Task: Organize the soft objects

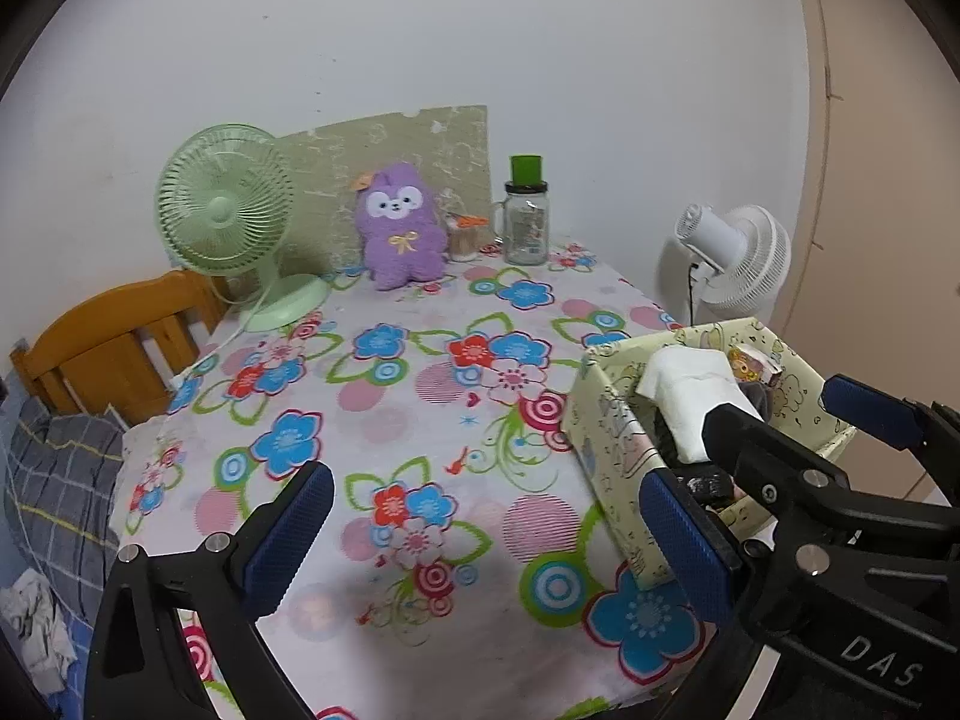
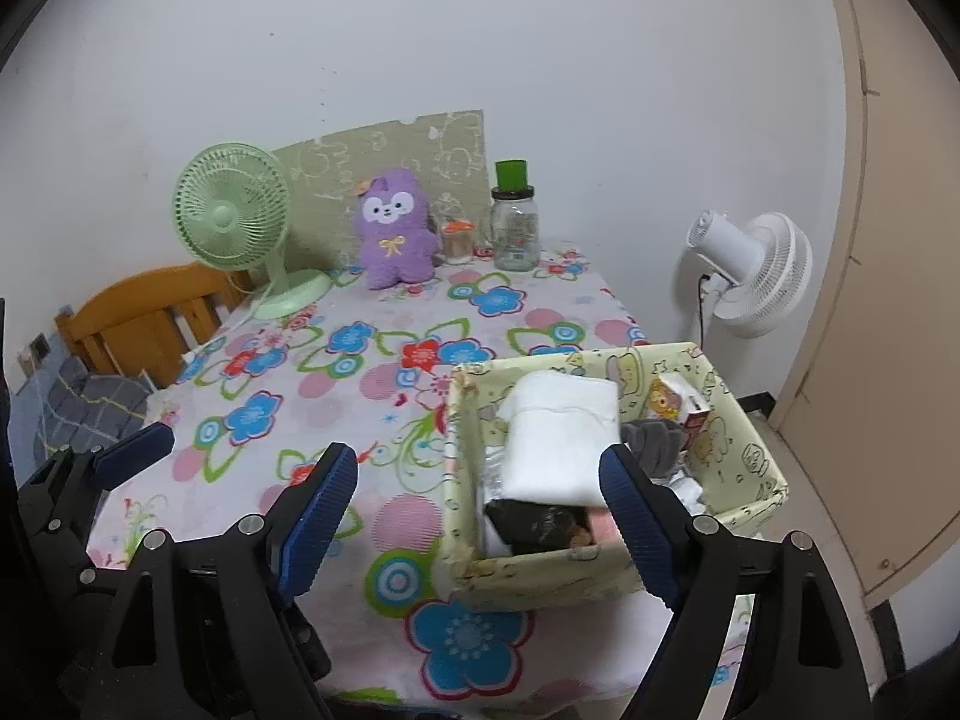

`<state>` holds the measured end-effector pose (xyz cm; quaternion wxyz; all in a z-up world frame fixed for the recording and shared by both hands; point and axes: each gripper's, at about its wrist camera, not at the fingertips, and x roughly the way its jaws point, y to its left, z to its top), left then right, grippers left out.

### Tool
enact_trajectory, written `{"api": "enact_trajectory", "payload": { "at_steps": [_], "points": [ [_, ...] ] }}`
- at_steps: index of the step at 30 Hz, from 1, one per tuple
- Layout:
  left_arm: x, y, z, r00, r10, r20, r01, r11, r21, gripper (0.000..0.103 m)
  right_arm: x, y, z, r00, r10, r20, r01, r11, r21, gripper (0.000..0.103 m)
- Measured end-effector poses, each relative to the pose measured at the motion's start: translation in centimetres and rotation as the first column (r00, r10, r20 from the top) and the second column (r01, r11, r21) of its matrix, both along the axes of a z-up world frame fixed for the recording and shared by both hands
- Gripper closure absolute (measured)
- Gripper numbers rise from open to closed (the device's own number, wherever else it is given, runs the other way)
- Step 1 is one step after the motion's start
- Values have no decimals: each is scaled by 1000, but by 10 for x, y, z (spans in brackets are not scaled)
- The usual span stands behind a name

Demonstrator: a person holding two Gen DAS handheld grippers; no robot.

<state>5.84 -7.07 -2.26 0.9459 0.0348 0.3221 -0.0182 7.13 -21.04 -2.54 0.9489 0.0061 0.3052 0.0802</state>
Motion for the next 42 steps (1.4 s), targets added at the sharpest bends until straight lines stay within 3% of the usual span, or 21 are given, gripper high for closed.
{"api": "enact_trajectory", "payload": {
  "at_steps": [26, 42],
  "points": [
    [-55, 47, 17, 989, 128, 79, -125, 991, -40, 0, -51, 10, 20, 995, 31, 92, -32, 999, 10, 11],
    [-57, 51, 21, 988, 126, 87, -122, 991, -45, 0, -56, 8, 23, 994, 10, 112, -12, 1000, 11, 9]
  ]
}}
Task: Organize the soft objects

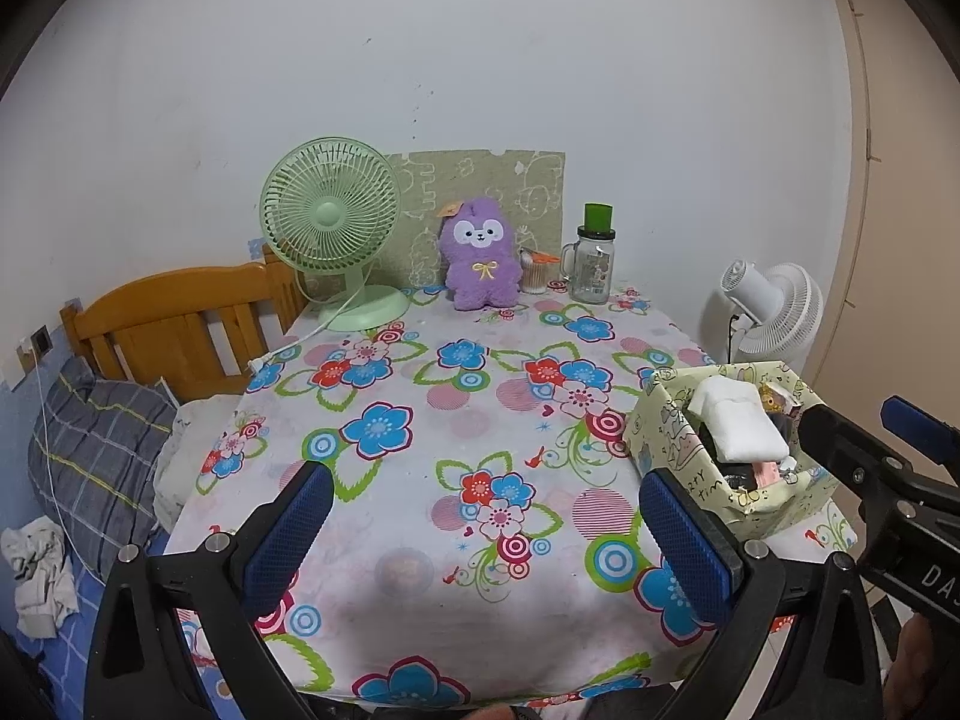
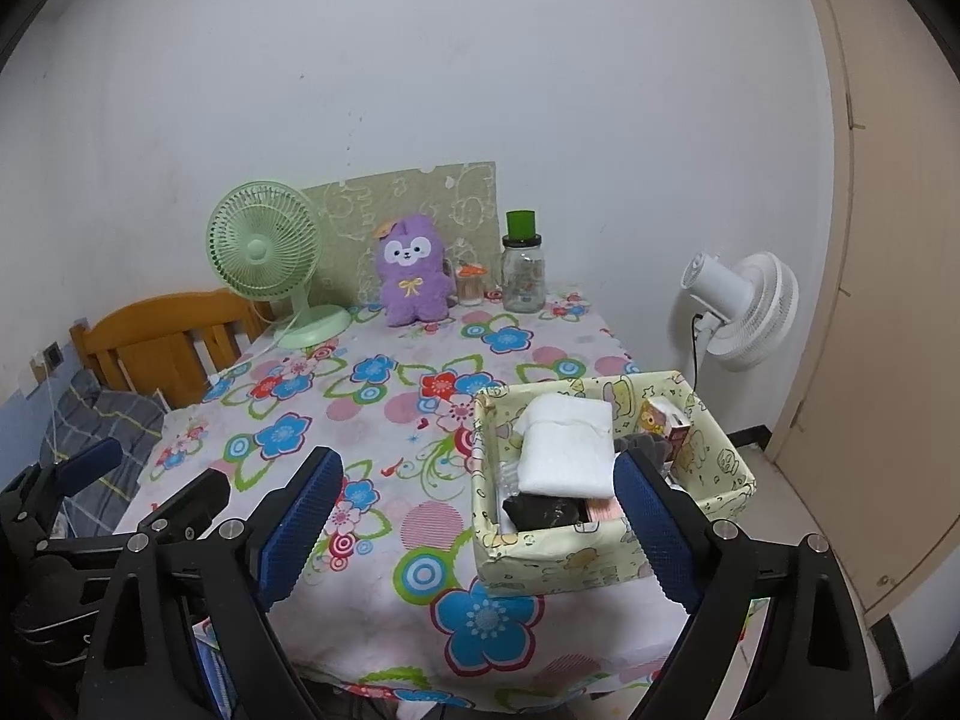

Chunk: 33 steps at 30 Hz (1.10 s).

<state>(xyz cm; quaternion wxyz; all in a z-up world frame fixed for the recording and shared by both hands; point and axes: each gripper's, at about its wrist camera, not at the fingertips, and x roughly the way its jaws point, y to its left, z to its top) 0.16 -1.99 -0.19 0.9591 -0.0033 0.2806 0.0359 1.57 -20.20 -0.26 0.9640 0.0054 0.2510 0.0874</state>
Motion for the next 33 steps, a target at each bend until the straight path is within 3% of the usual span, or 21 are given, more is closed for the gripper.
{"api": "enact_trajectory", "payload": {
  "at_steps": [33],
  "points": [
    [2, 1, -2, 1000, 6, 10, -6, 1000, 6, 0, 4, -2, 2, 1000, -14, 17, 14, 1000, -17, 3]
  ]
}}
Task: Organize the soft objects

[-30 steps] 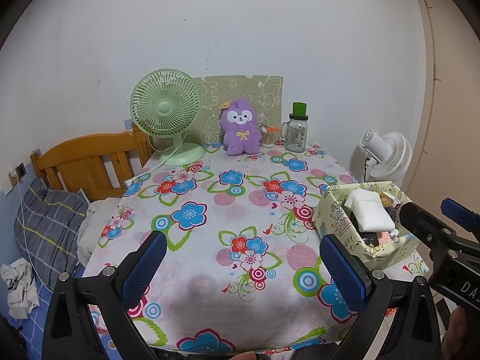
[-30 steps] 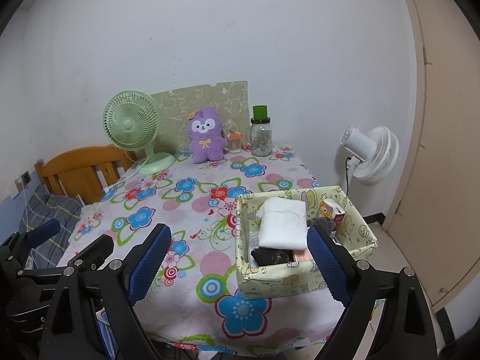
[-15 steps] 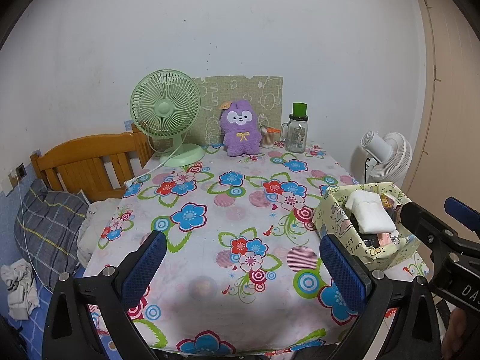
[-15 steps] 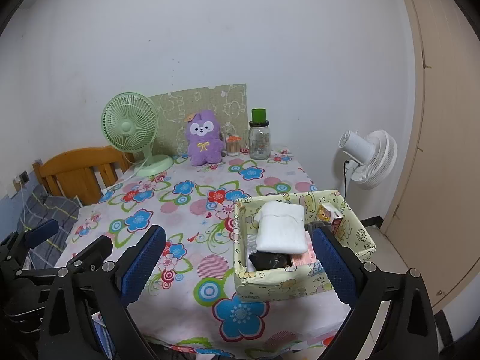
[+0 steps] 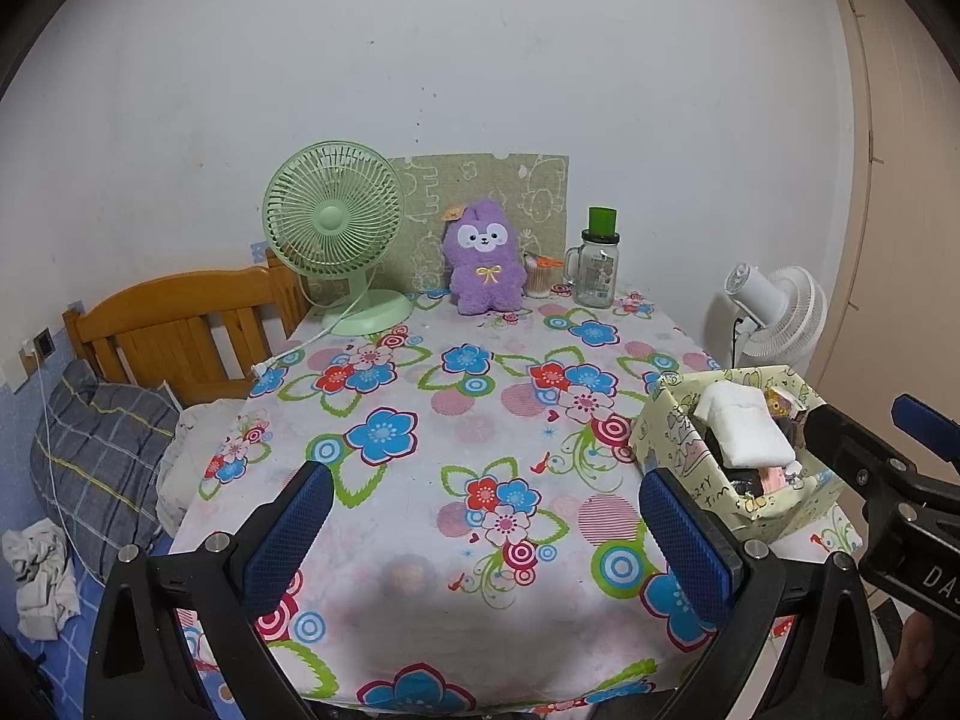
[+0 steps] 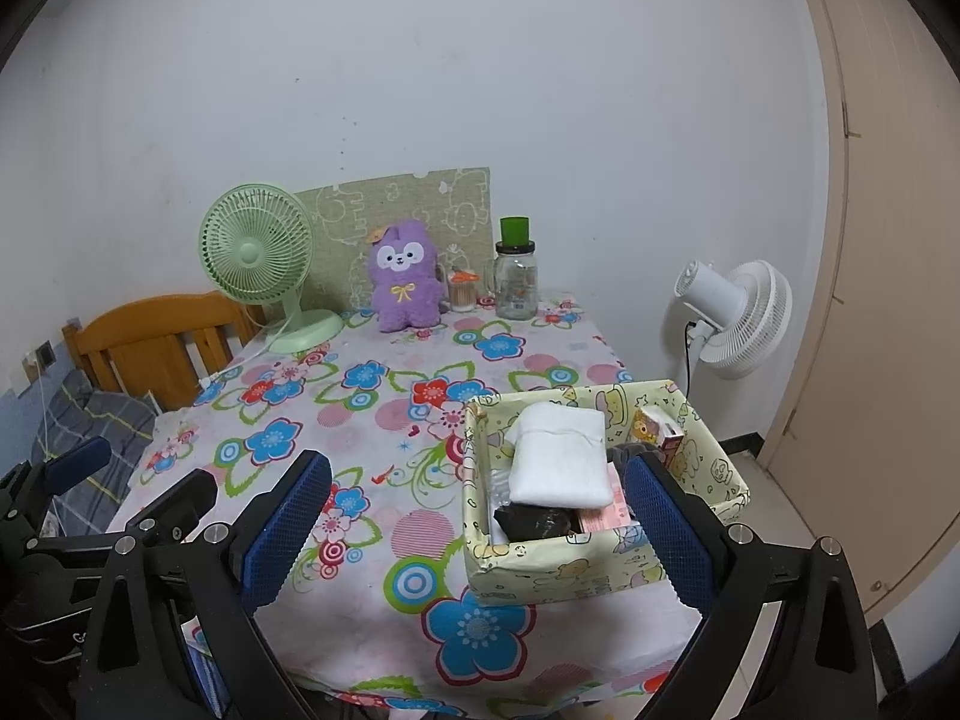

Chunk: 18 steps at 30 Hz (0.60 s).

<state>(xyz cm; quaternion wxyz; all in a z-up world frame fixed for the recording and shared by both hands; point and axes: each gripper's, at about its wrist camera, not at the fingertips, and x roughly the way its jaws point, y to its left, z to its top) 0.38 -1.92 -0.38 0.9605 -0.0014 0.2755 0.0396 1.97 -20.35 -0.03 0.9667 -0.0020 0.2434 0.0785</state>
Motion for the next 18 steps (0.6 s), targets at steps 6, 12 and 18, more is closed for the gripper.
{"api": "enact_trajectory", "payload": {
  "at_steps": [6, 12, 18],
  "points": [
    [0, 0, -1, 1000, -2, 2, 2, 1000, 0, 0, 0, 0, 0, 1000, -2, 1, 2, 1000, 1, 3],
    [0, 0, 0, 1000, -2, 0, 2, 1000, -1, 0, 0, -1, 0, 1000, -4, 2, 4, 1000, 3, 3],
    [0, 0, 0, 1000, -4, -1, 4, 1000, 1, 0, 0, -2, 0, 1000, -3, 4, 3, 1000, 2, 3]
  ]
}}
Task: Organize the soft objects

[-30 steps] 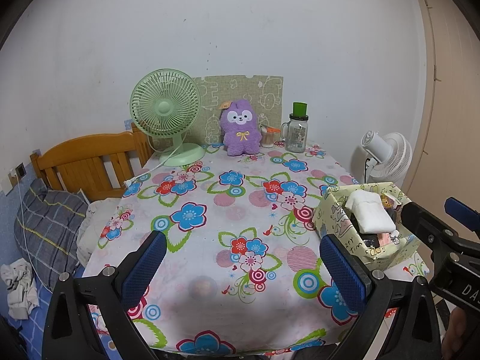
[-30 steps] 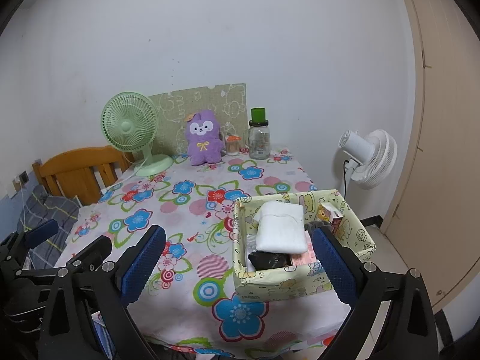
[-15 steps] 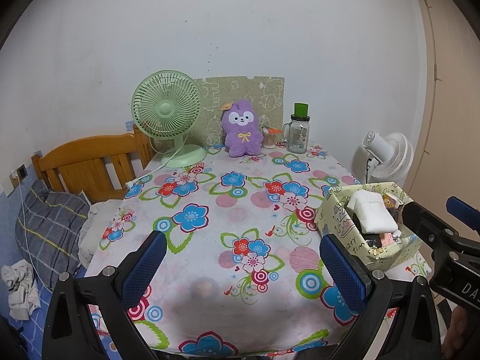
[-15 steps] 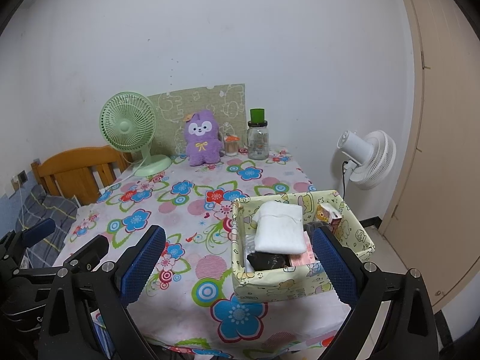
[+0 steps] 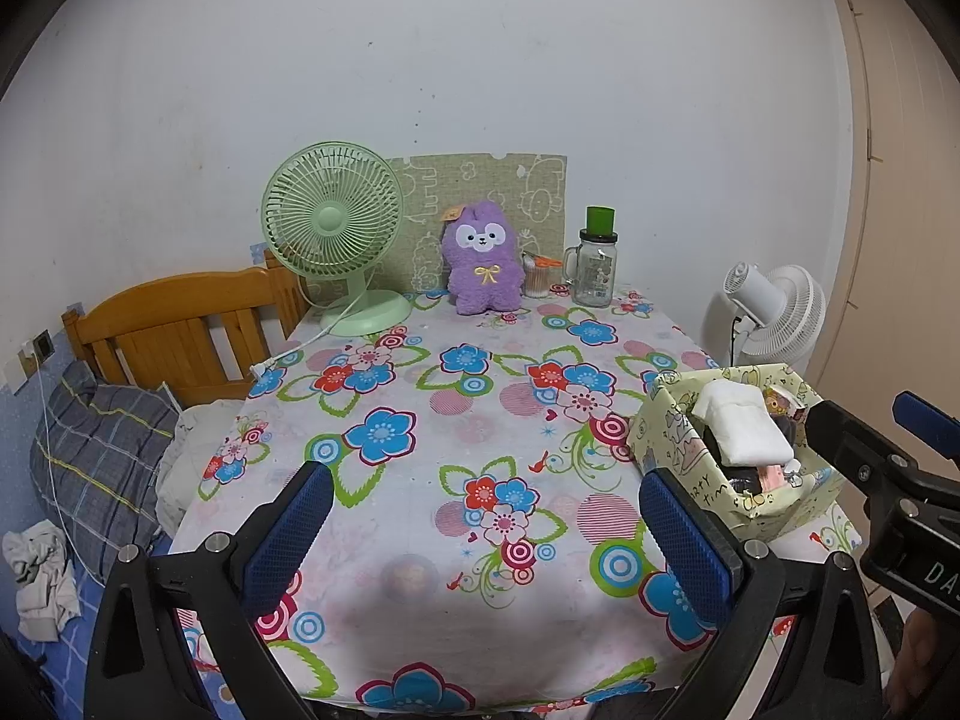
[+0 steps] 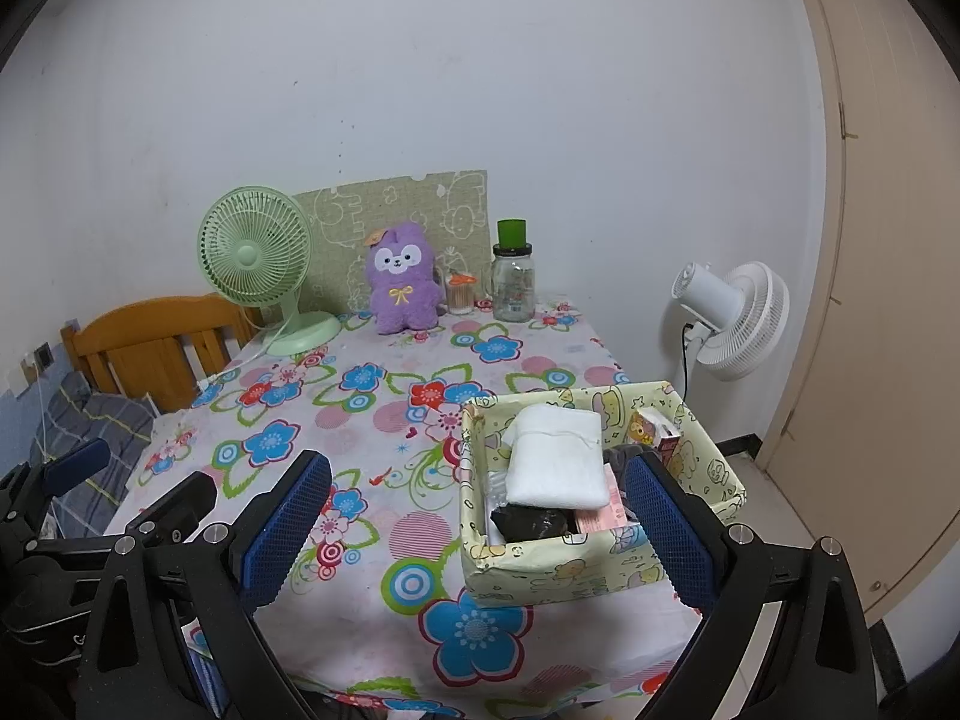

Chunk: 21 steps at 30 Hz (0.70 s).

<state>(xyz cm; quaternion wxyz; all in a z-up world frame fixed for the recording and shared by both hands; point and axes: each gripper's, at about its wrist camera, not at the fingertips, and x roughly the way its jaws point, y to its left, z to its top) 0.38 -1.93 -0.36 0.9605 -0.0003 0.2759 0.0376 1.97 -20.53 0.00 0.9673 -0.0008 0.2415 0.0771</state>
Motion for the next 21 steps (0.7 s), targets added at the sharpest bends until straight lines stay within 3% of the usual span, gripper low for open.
{"api": "enact_trajectory", "payload": {
  "at_steps": [21],
  "points": [
    [0, 0, 0, 1000, -2, -1, 2, 1000, 2, 0, 1, -1, -1, 1000, 1, -4, -1, 1000, -6, 3]
  ]
}}
